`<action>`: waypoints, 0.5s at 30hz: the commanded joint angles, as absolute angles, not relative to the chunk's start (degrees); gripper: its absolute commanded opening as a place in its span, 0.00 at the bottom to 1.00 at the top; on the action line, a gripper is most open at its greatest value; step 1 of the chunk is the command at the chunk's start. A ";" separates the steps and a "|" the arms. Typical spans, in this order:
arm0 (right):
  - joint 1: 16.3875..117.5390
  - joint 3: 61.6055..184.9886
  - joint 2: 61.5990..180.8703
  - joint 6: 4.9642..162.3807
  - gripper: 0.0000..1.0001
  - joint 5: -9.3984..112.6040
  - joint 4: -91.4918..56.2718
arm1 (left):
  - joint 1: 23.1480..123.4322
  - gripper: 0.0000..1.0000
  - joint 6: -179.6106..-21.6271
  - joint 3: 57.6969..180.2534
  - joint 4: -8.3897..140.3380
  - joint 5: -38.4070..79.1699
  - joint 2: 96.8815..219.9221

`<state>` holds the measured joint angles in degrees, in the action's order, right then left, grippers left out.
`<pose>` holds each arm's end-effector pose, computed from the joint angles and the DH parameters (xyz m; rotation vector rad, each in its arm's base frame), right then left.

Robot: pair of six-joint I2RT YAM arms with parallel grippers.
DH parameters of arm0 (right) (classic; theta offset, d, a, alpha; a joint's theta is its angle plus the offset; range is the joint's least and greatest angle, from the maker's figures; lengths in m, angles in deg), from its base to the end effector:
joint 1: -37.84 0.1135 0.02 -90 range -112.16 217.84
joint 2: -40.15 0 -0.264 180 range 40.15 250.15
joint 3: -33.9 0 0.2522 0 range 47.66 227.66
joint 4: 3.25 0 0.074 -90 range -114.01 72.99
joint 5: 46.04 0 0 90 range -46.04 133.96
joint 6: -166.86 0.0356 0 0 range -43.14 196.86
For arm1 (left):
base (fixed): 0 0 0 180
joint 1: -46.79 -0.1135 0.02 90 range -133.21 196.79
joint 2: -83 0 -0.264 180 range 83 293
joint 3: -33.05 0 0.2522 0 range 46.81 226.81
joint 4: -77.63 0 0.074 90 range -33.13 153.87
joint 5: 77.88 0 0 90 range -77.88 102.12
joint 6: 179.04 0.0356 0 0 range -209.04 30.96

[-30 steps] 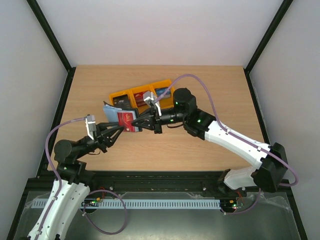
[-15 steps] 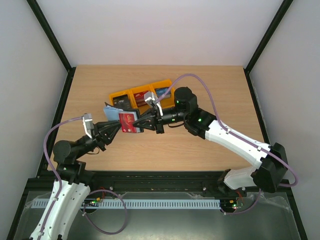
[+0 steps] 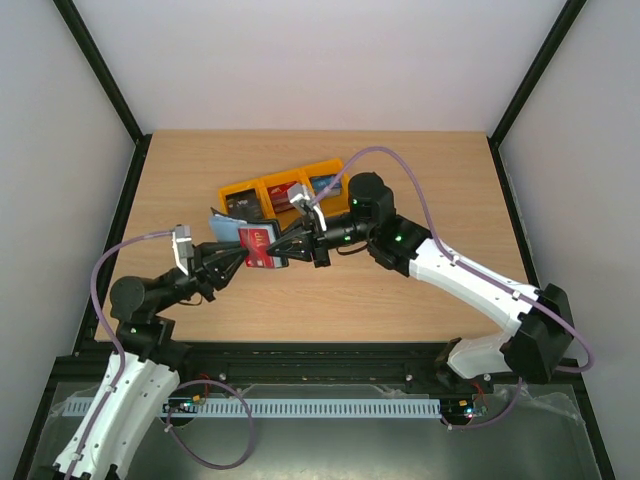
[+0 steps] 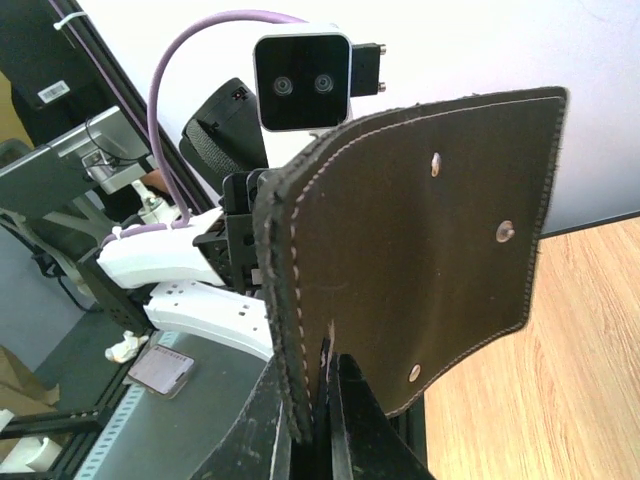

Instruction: Take the credit cards out of the card holder

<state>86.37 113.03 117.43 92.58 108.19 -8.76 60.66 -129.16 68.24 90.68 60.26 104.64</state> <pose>0.1768 0.2484 0.3735 -1.4001 1.3104 1.7027 0.0977 -0.0514 0.3137 0.5320 1.2685 -1.2628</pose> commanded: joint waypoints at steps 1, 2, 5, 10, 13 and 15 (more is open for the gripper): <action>86.52 114.14 118.05 92.73 0.02 110.73 -5.43 | 62.16 0.20 -130.87 67.01 98.03 62.60 105.69; 86.53 114.38 118.24 92.31 0.02 110.04 -6.03 | 62.55 0.20 -131.01 66.87 98.68 63.17 105.89; 86.51 114.82 118.34 91.56 0.02 107.80 -6.91 | 62.94 0.15 -129.73 67.06 98.41 64.06 105.98; 85.95 114.64 117.83 91.00 0.02 106.10 -7.06 | 62.96 0.02 -128.02 67.75 96.36 64.28 105.32; 84.01 113.71 116.61 89.97 0.02 103.56 -8.80 | 62.83 0.02 -125.44 69.54 90.49 62.26 103.93; 82.33 112.41 115.48 89.96 0.02 102.59 -9.45 | 62.58 0.03 -124.04 70.10 86.40 59.89 102.56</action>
